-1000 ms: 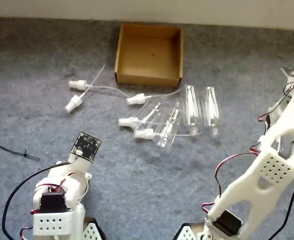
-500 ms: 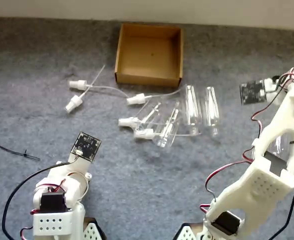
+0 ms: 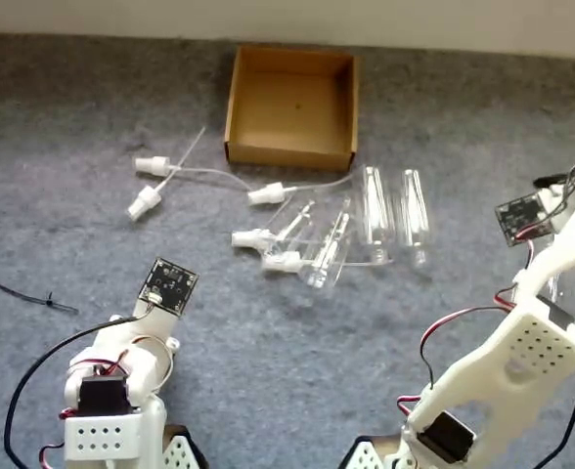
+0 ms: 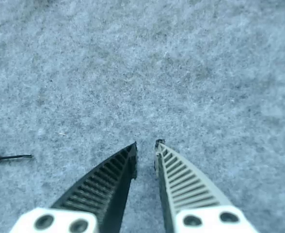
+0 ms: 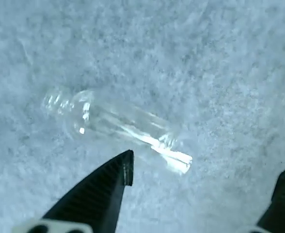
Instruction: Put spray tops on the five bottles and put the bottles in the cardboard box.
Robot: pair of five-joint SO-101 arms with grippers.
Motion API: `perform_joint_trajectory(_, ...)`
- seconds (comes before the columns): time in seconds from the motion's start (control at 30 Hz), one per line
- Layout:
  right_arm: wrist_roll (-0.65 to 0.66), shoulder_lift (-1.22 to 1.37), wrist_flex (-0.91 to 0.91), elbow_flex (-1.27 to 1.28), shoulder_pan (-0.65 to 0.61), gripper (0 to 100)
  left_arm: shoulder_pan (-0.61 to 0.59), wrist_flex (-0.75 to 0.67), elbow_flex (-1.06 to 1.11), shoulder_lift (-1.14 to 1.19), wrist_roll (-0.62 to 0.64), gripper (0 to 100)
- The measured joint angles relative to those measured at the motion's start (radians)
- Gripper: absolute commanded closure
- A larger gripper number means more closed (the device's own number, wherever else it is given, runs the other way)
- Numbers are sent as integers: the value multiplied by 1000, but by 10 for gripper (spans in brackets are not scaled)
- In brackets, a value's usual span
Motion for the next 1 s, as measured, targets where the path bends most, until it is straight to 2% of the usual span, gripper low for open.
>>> perform_joint_trajectory(0.17, 31, -3, 66, -192, 14, 584, 0, 0, 0, 0, 0, 922)
perform_joint_trajectory(0.33, 48, 60, 69, -210, 26, 584, 0, 0, 0, 0, 0, 922)
perform_joint_trajectory(0.53, 176, 115, 71, -210, 91, 584, 0, 0, 0, 0, 0, 922)
perform_joint_trajectory(0.7, 255, 153, 72, -210, 87, 584, 0, 0, 0, 0, 0, 922)
perform_joint_trajectory(1.0, 267, 295, 74, -215, 87, 584, 0, 0, 0, 0, 0, 922)
